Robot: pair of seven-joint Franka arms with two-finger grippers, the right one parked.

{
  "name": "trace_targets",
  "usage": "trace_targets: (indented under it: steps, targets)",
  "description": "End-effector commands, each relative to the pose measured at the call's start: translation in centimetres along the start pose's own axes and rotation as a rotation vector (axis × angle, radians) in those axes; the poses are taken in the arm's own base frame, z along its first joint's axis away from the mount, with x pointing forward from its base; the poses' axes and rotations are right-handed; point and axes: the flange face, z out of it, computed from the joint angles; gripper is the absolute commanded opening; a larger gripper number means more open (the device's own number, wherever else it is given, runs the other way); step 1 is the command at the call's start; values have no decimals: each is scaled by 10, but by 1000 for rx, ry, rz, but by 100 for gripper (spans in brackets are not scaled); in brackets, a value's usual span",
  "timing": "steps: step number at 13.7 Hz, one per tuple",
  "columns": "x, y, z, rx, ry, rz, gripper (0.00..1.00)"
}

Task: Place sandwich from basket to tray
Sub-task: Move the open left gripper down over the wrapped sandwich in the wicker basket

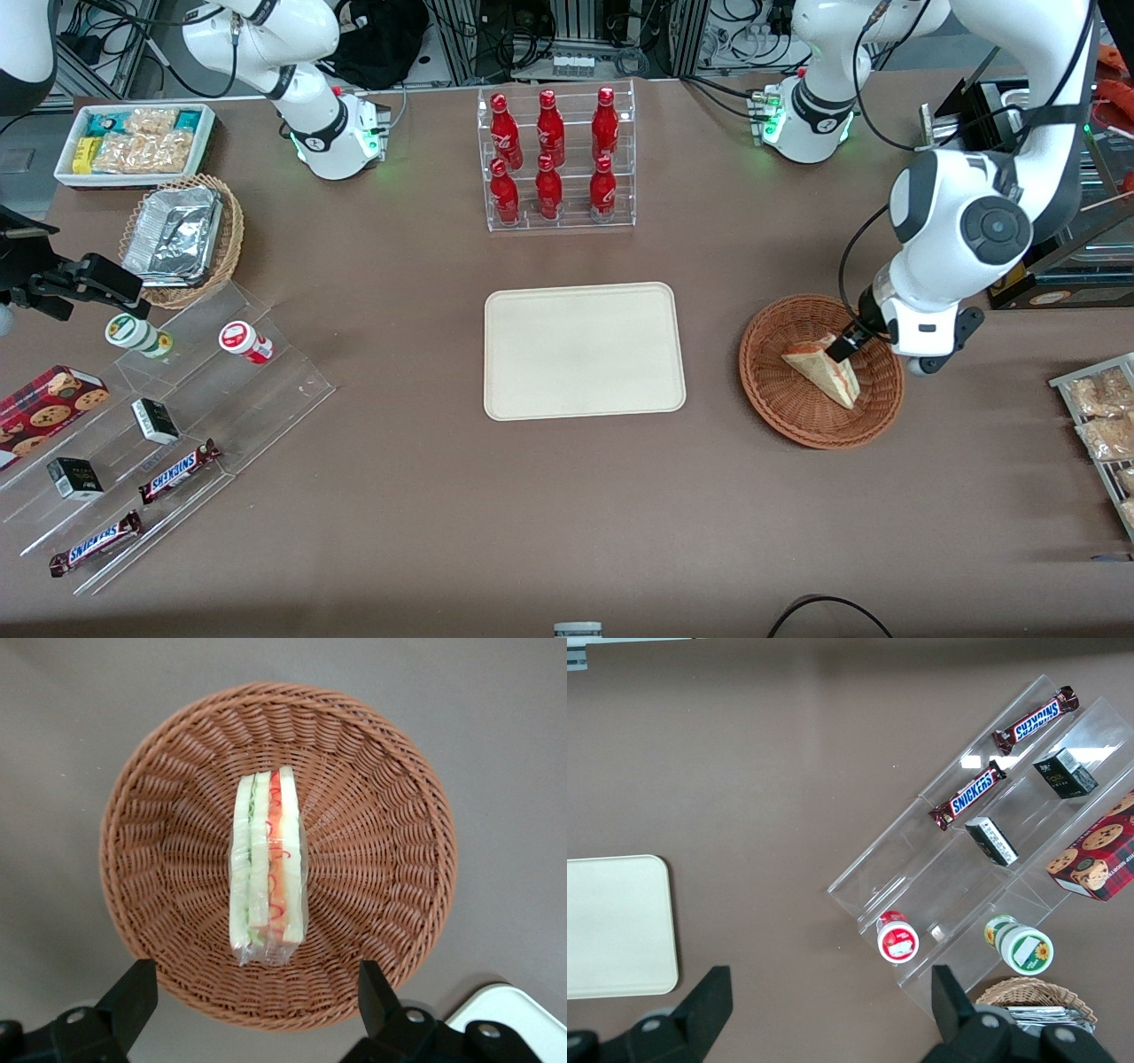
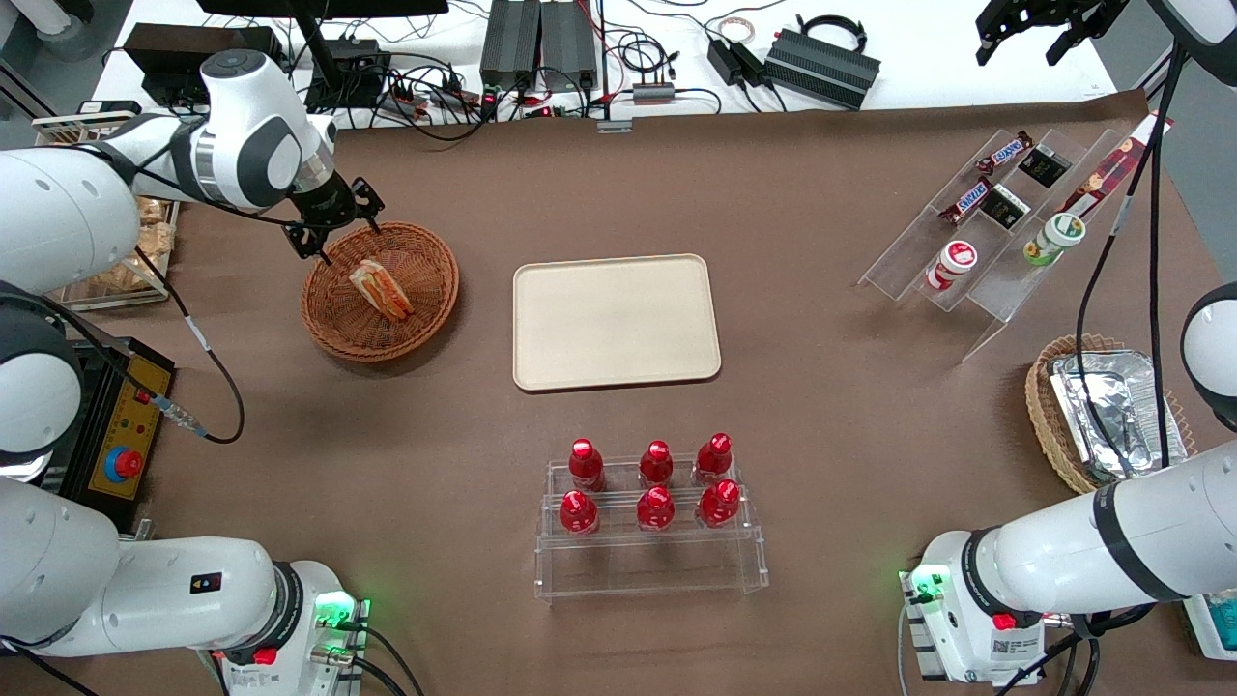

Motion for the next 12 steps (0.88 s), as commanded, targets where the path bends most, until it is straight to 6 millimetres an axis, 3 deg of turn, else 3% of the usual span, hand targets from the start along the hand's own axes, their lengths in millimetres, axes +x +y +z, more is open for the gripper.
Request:
trace_targets:
  steps: [1, 12]
  targets:
    - [-1, 7, 20, 4, -1, -8, 100]
    - [7, 8, 79, 23, -48, -4, 100]
